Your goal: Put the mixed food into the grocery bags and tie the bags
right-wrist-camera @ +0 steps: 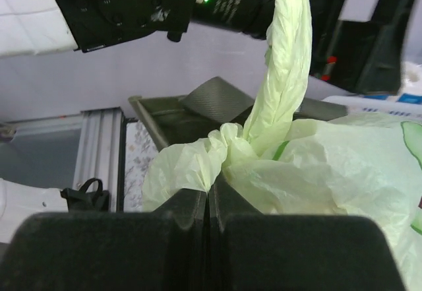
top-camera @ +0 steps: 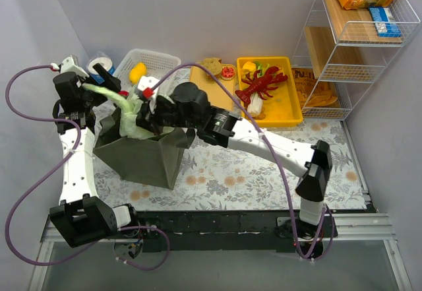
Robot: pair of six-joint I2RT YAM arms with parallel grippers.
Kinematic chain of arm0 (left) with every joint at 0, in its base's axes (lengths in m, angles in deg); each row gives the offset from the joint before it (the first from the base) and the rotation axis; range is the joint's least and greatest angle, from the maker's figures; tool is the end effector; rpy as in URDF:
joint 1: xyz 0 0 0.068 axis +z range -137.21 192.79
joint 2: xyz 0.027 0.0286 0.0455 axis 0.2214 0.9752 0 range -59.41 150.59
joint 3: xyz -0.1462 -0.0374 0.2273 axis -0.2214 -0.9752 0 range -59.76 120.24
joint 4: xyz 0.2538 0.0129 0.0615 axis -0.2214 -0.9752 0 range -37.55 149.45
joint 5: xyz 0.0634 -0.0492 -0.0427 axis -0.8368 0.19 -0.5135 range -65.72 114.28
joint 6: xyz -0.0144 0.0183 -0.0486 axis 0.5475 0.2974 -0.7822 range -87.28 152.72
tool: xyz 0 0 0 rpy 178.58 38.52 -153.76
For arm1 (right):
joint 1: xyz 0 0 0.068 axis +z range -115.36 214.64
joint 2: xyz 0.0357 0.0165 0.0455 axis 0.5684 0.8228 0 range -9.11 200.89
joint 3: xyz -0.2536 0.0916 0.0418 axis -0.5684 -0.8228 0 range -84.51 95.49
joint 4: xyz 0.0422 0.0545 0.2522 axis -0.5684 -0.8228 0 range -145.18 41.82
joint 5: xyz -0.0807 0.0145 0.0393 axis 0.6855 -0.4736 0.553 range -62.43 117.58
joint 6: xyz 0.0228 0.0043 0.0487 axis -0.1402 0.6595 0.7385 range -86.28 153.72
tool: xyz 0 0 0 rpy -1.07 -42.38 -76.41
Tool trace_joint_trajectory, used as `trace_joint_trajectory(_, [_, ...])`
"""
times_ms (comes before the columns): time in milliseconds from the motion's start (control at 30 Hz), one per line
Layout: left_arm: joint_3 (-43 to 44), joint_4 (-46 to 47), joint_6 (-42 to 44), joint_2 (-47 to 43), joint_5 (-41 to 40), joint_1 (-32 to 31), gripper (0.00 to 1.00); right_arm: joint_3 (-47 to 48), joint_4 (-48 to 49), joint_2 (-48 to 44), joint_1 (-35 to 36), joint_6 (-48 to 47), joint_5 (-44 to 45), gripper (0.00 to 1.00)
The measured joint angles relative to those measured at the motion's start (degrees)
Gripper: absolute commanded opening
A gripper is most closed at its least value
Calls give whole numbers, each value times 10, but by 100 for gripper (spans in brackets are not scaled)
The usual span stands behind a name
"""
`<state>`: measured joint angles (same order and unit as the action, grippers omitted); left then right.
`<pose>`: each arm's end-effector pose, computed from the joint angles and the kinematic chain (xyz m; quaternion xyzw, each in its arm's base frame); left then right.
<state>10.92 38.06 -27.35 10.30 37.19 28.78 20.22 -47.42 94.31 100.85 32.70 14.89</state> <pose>0.2659 0.0678 0.3874 -0.4523 0.6823 -0.2983 0.4908 0.1677 0.3998 0.4397 -0.4482 0.5306 0.4500 0.5613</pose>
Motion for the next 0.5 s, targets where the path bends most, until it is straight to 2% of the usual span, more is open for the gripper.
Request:
trace_joint_trajectory(233, [-1, 4, -2, -1, 4, 0, 98, 184, -143, 159, 0, 24, -12, 1])
trace_joint_trajectory(500, [-7, 9, 6, -1, 20, 0, 98, 131, -208, 181, -56, 97, -17, 1])
